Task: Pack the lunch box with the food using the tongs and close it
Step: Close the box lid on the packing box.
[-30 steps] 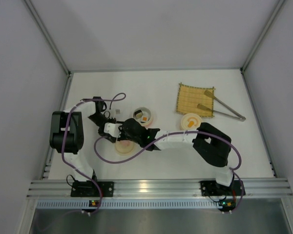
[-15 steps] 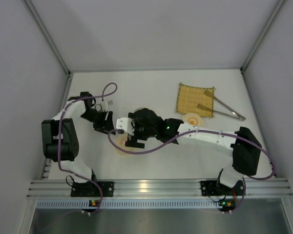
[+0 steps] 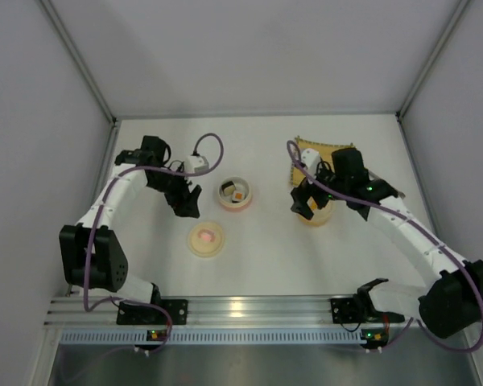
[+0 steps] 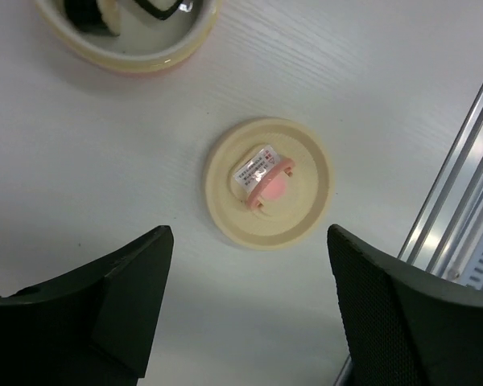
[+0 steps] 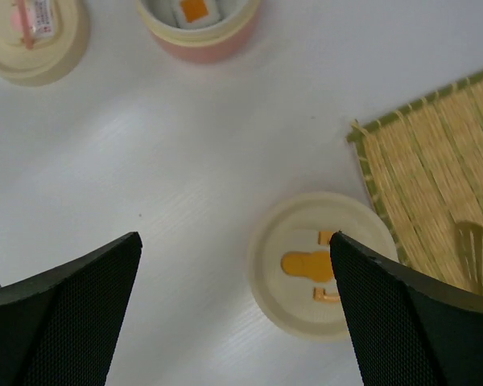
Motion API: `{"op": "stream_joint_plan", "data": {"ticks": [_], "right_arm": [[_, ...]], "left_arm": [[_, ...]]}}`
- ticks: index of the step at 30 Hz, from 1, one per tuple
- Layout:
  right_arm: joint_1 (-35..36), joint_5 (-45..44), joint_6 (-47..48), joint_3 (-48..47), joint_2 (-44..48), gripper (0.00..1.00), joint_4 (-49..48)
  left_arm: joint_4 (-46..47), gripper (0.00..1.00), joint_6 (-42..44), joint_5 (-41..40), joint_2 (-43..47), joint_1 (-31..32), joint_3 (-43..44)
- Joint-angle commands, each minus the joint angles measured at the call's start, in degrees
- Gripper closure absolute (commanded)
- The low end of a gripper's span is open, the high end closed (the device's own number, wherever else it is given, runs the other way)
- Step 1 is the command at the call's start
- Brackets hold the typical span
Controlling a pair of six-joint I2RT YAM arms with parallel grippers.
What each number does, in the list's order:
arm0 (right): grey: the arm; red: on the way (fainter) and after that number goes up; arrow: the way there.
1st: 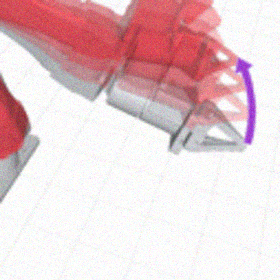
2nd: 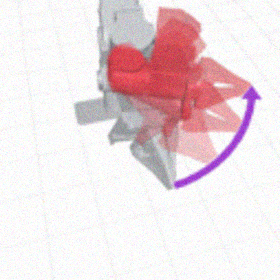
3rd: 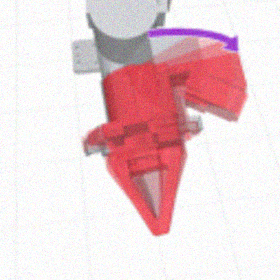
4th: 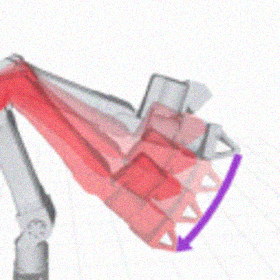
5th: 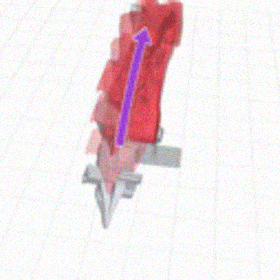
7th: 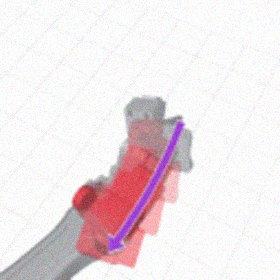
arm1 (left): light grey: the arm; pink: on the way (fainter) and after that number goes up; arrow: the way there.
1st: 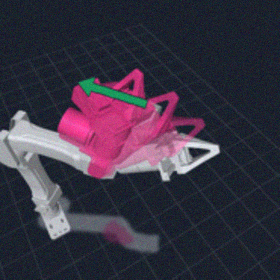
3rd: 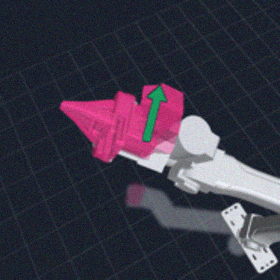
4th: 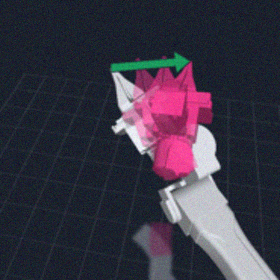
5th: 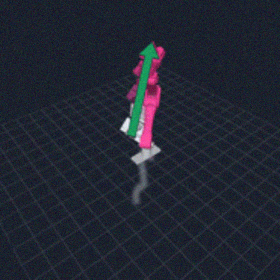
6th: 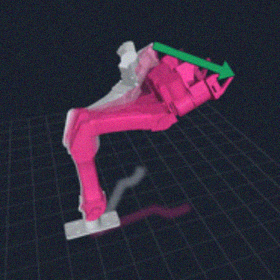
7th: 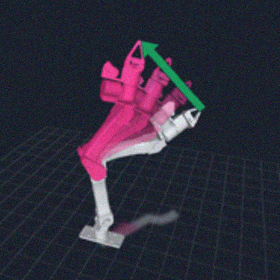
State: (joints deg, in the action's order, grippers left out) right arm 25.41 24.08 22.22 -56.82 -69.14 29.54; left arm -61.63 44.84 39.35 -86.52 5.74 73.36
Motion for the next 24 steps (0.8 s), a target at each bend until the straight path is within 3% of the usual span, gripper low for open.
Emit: {"op": "stream_joint_plan", "data": {"ticks": [1,4,8,18,24], "right_arm": [[-9.3,9.48,-3.41,1.53,6.21,0.01,3.24],[-17.13,12.74,-3.23,3.03,8.5,0.01,5.7],[-24.25,16.53,-4.99,4.08,9.55,0.01,6.93],[-24.88,16.79,-6.05,3.73,10.08,0.01,8.08],[-26.81,16.44,-5.96,3.56,10.17,0.01,8.25]], "left_arm": [[-3.23,0.19,16.05,-0.95,0.13,3.57,-1.47],[-4.9,0.28,23.43,-0.07,-1.28,5.85,-2.7],[-3.51,0.31,29.33,-1.03,-2.42,8.41,-5.33],[3.53,0.3,33.56,-4.63,-4.88,12.8,-10.69],[12.03,0.32,30.06,-7.09,-3.4,14.91,-16.48]]}}
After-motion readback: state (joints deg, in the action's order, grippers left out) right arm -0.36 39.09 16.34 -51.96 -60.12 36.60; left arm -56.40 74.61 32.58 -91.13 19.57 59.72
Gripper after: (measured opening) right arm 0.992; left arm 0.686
